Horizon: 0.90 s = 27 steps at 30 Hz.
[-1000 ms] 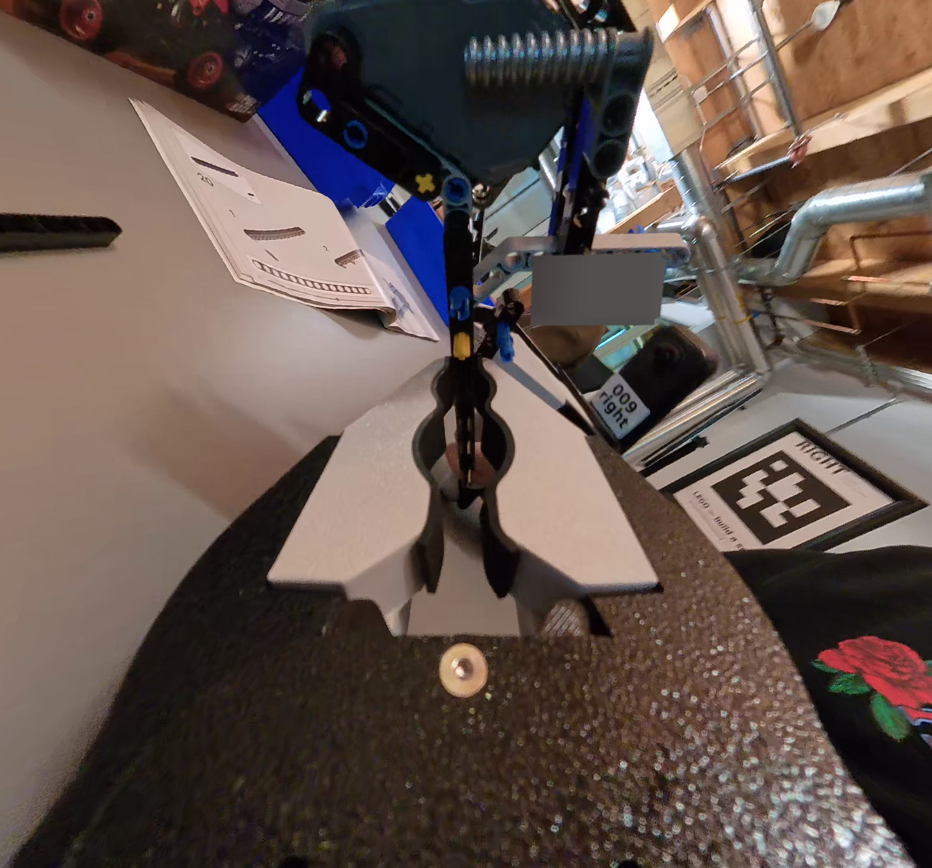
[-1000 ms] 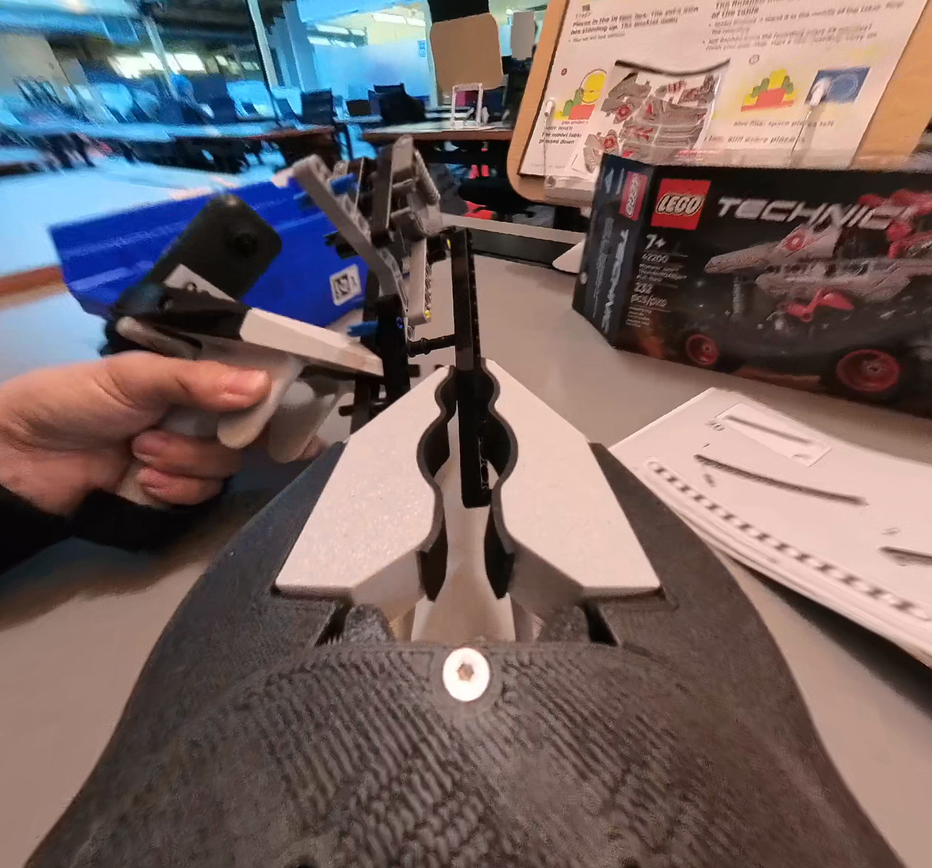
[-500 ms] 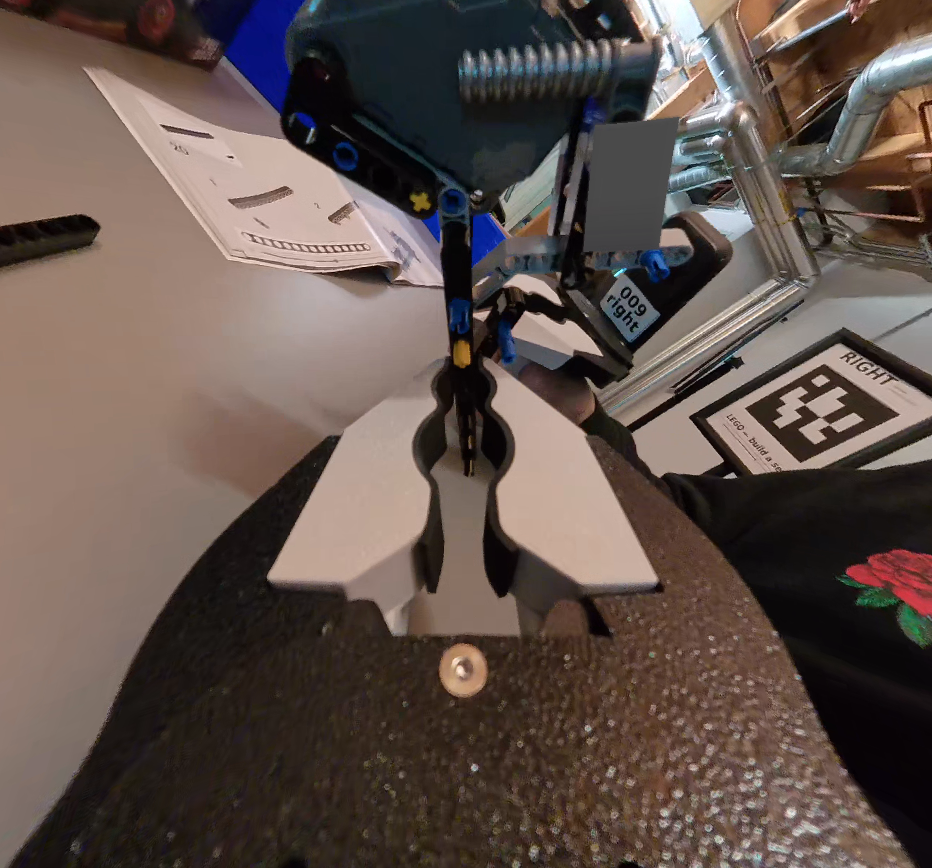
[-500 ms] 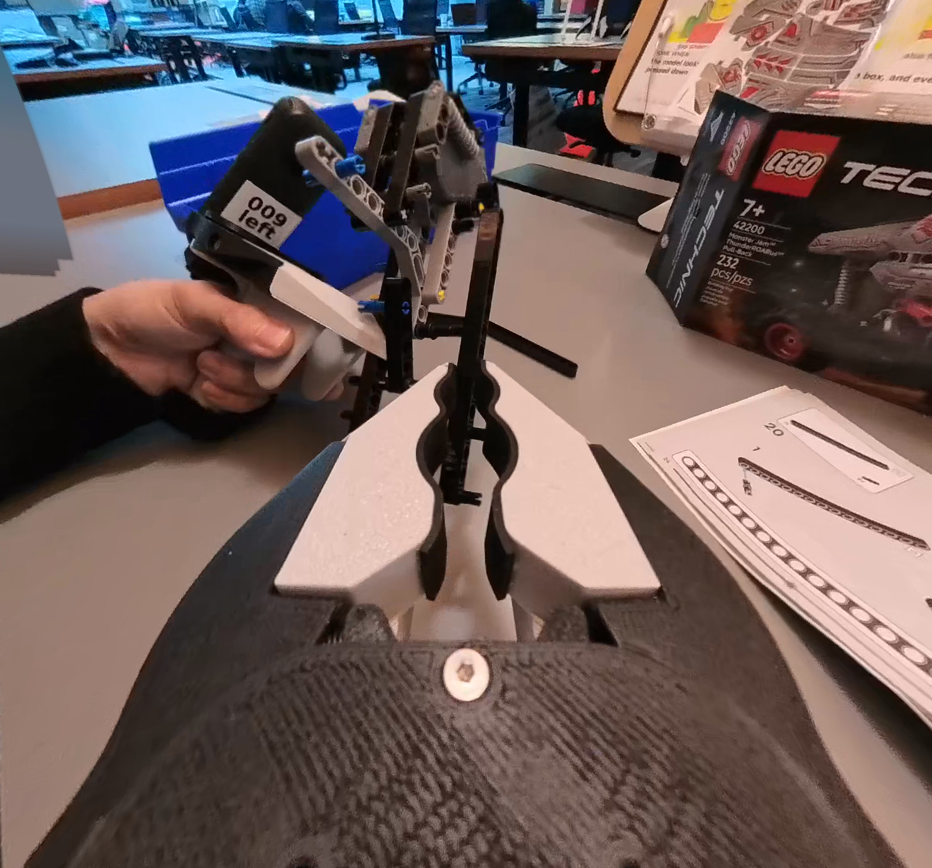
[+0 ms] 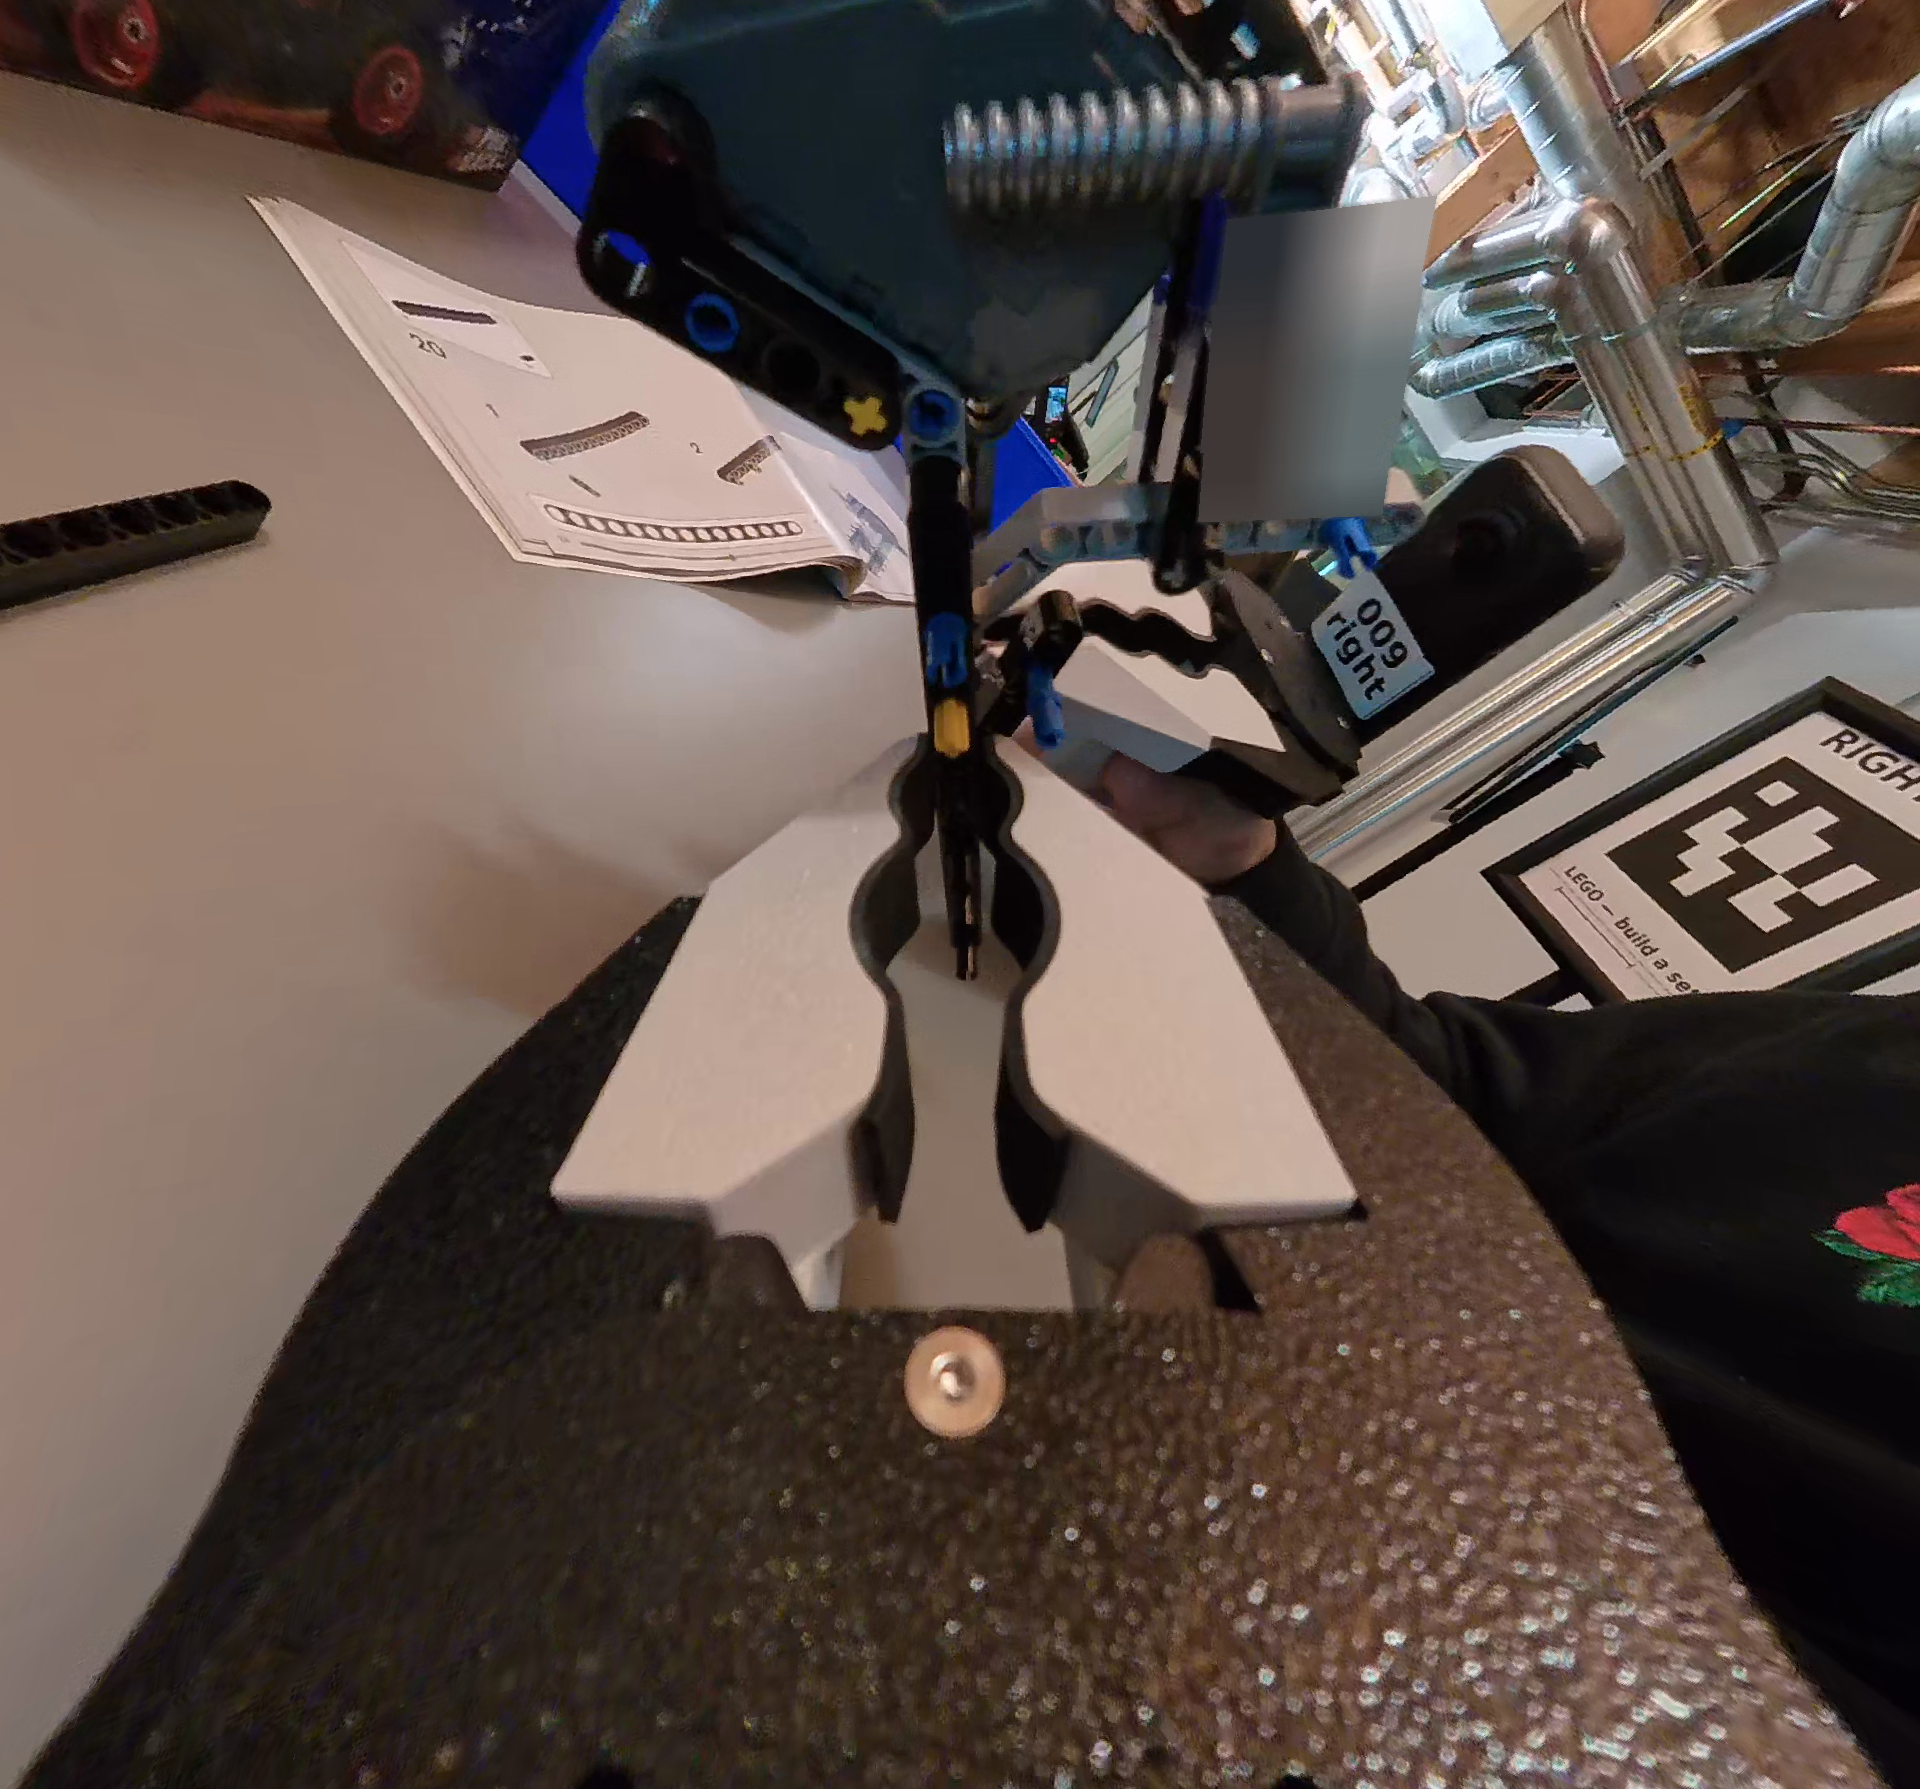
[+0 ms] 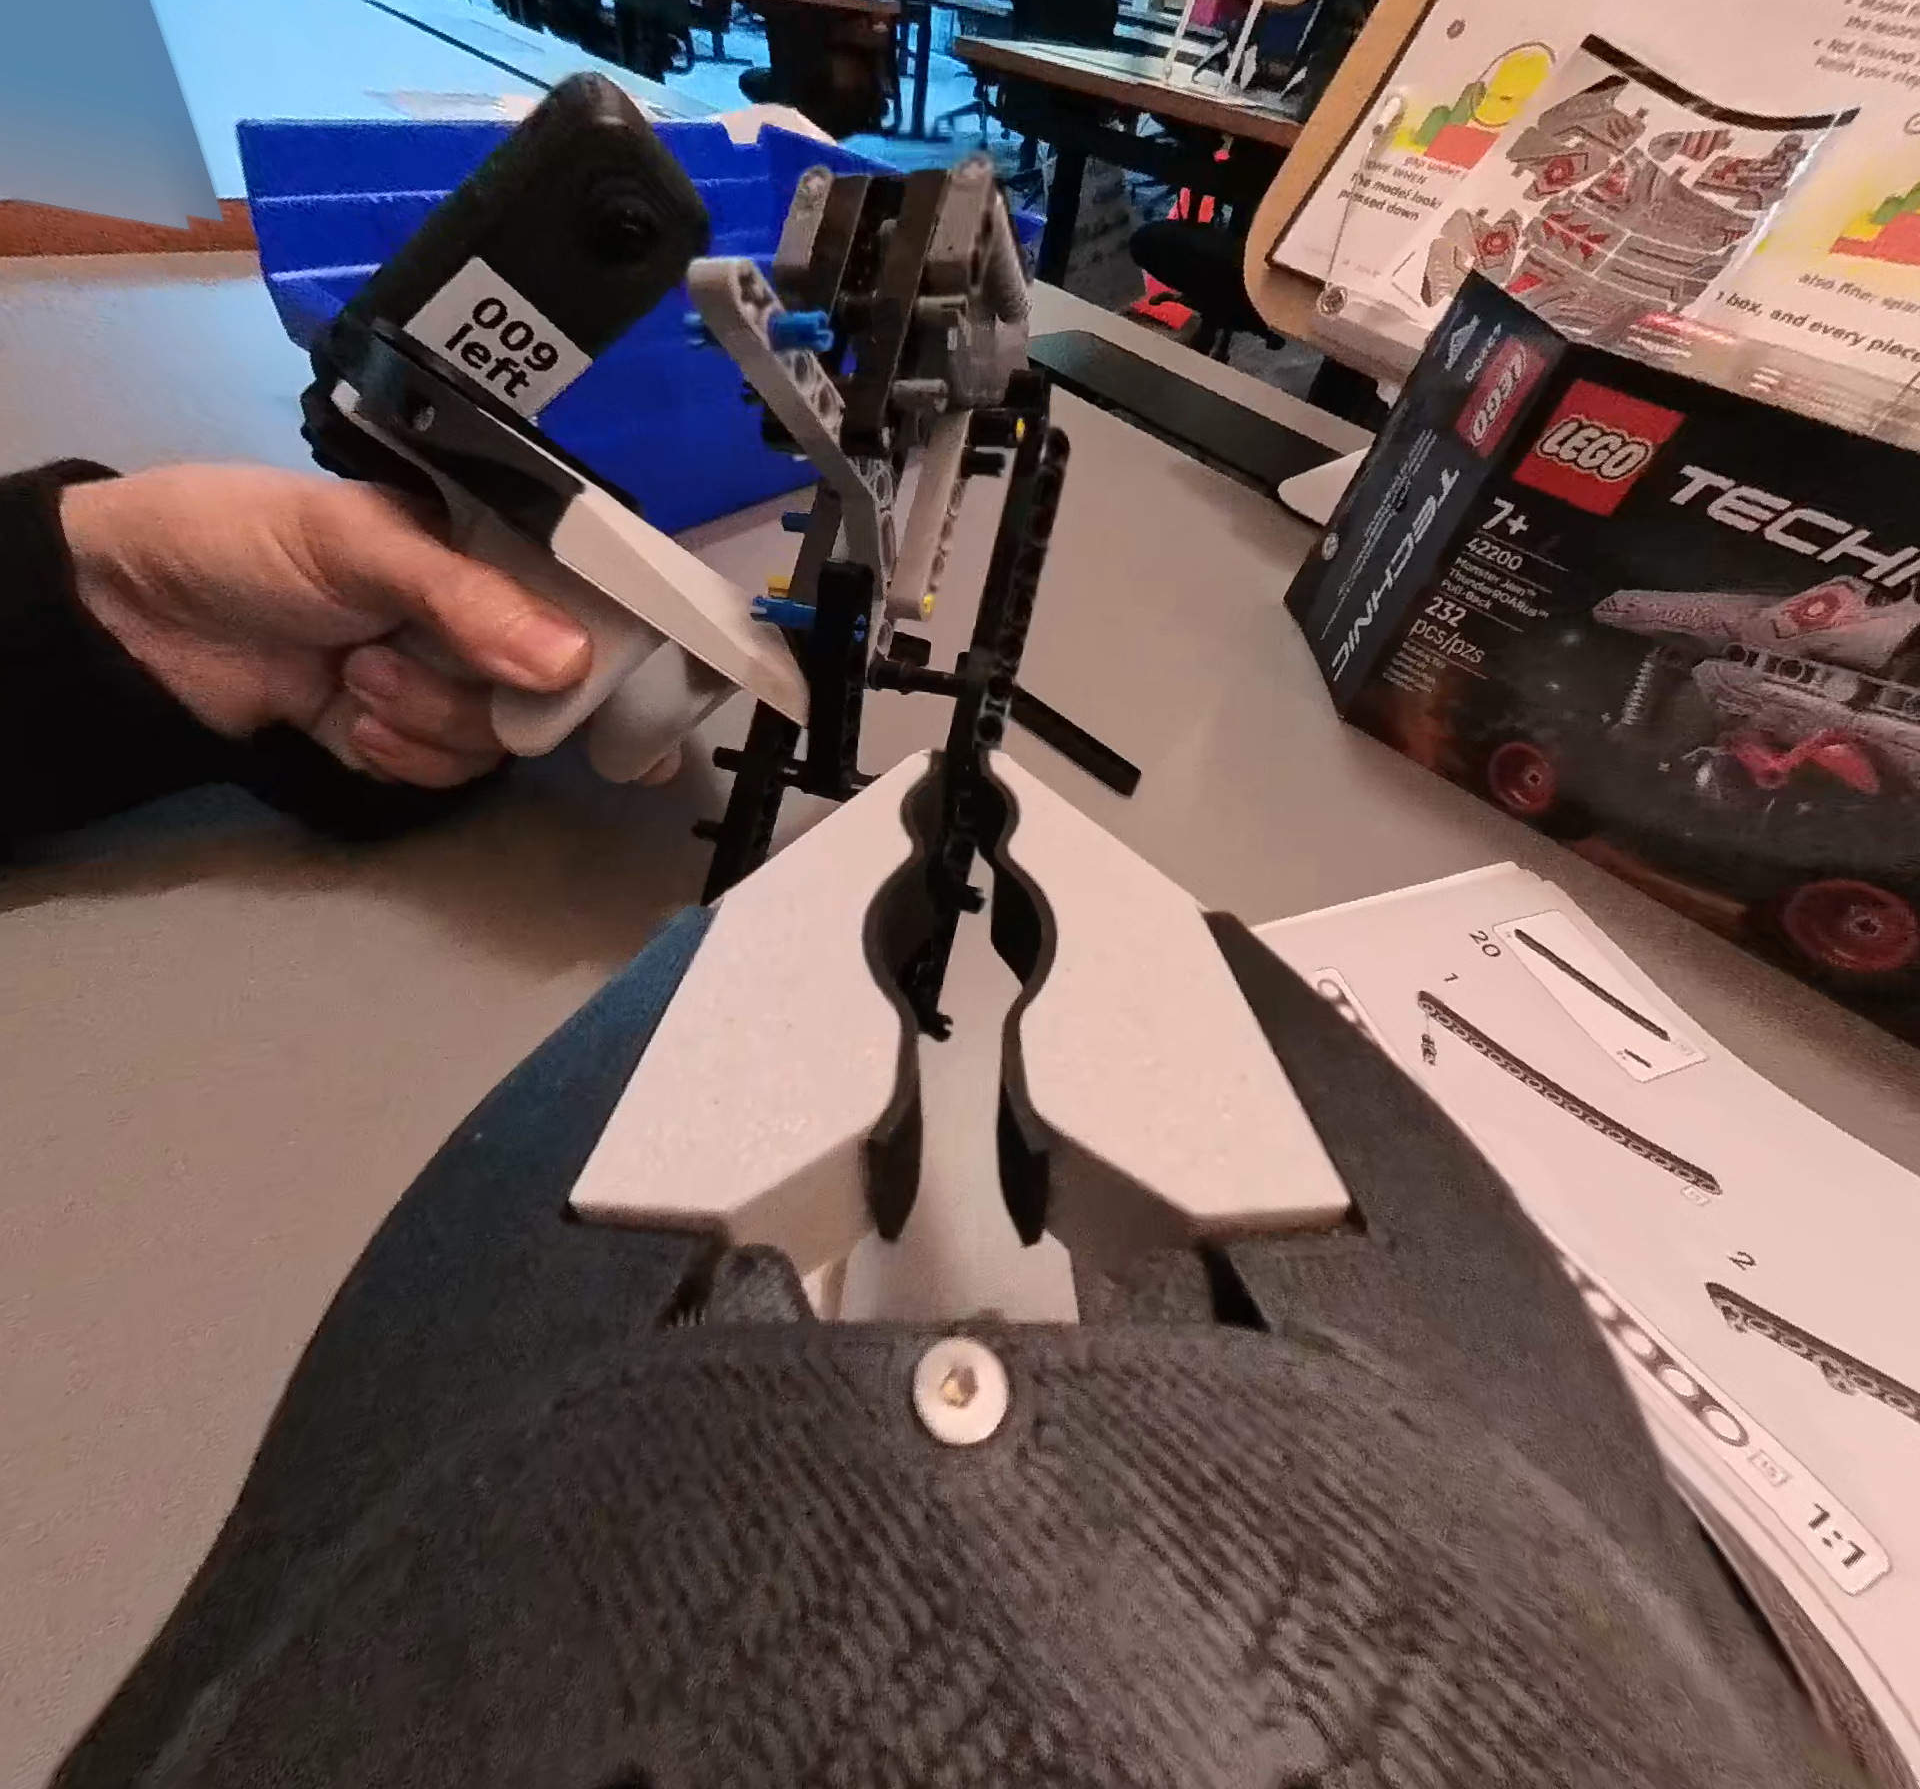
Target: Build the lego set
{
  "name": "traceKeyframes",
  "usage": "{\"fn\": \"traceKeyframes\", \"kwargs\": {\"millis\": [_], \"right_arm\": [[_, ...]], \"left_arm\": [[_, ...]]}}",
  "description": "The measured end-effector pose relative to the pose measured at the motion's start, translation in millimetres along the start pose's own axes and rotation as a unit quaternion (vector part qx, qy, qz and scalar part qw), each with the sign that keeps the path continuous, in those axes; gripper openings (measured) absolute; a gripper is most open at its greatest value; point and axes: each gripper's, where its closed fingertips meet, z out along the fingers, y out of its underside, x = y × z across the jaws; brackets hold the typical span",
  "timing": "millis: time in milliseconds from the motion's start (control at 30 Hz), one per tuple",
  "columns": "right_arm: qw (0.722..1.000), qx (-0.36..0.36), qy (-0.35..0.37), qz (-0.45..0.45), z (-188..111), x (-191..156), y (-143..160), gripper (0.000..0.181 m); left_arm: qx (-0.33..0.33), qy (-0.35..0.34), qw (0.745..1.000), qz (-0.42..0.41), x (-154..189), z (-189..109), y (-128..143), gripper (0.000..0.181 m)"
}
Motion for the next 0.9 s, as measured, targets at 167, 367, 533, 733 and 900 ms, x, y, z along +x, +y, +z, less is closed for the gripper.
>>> {"fn": "traceKeyframes", "kwargs": {"millis": [167, 367, 533, 733, 900], "right_arm": [[1.000, -0.004, -0.008, 0.003, 2.6, -1.5, -1.6, 0.000], [0.999, -0.030, -0.012, -0.005, 6.3, -1.7, 5.6, 0.014], [0.999, -0.036, -0.022, 0.004, 6.8, -1.0, 9.0, 0.009], [0.999, -0.034, -0.013, -0.007, 8.4, 0.1, 7.6, 0.008], [0.998, 0.001, -0.034, 0.050, 8.3, -3.5, 3.8, 0.008]], "left_arm": [[0.000, -0.003, 1.000, 0.001, -1.2, -1.2, -0.4, 0.005], [-0.012, 0.003, 1.000, 0.020, 2.9, 0.6, 2.2, 0.005], [-0.018, 0.006, 1.000, 0.006, 2.6, 1.9, 5.1, 0.005], [-0.014, 0.008, 1.000, 0.001, 2.5, 1.9, 3.9, 0.005], [-0.012, 0.023, 1.000, 0.002, 6.5, 1.5, 3.2, 0.005]]}}
